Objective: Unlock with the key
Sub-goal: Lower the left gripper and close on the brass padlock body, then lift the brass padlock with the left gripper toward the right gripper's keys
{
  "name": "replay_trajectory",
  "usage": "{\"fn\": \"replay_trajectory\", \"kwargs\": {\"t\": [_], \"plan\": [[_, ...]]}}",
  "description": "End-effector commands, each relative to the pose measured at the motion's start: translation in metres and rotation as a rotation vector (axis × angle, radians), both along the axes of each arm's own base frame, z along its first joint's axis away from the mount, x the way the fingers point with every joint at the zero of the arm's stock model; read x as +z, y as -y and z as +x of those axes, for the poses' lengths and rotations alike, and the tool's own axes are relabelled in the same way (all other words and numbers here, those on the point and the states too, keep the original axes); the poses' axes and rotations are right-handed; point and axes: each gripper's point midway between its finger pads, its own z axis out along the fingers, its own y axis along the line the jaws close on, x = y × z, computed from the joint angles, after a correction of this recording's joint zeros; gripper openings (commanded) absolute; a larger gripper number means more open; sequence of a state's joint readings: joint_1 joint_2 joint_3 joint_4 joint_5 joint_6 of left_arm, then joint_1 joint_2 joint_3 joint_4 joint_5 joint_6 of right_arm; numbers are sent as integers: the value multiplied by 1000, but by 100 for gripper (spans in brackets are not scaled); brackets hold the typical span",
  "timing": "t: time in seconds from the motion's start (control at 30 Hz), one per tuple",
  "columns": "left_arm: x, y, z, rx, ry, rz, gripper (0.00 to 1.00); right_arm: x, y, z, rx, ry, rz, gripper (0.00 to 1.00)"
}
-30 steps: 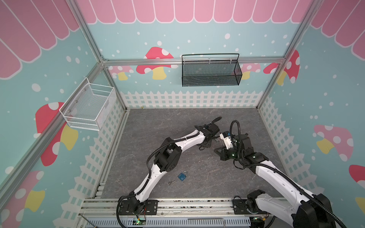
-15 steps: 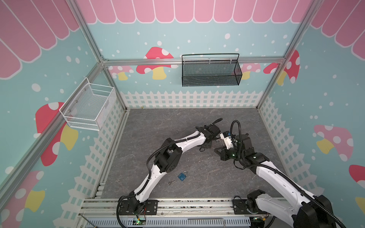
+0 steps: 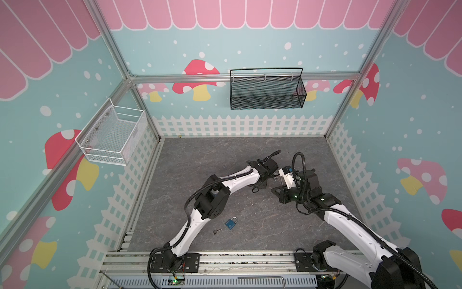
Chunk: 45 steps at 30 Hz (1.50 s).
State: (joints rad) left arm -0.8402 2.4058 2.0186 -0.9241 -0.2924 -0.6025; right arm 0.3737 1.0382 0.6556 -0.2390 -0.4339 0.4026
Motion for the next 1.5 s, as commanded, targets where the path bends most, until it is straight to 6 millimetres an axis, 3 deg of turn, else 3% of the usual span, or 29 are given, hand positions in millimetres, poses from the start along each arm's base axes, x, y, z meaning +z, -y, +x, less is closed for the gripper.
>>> {"fn": "replay_trajectory", "kwargs": {"t": [0.0,0.3,0.43,0.57,0.77,1.13,1.47], "plan": [[-25,-5,-14,4,-81,39,32,1,2,-1,9,22,-10,0],[-27,-5,-12,14,-94,16,27,4,2,0,11,27,-7,0],[-21,-4,-8,25,-73,2,14,5,1,-2,16,23,-1,0],[-2,-2,-3,46,-27,-32,0,8,0,-4,24,23,9,0],[44,-2,-1,100,69,-160,0,11,1,-10,32,13,-1,0],[98,-34,-47,339,128,-447,0,9,0,-16,43,-40,-2,0],[142,-56,-85,579,178,-796,0,4,-24,-24,40,-97,96,0]]}}
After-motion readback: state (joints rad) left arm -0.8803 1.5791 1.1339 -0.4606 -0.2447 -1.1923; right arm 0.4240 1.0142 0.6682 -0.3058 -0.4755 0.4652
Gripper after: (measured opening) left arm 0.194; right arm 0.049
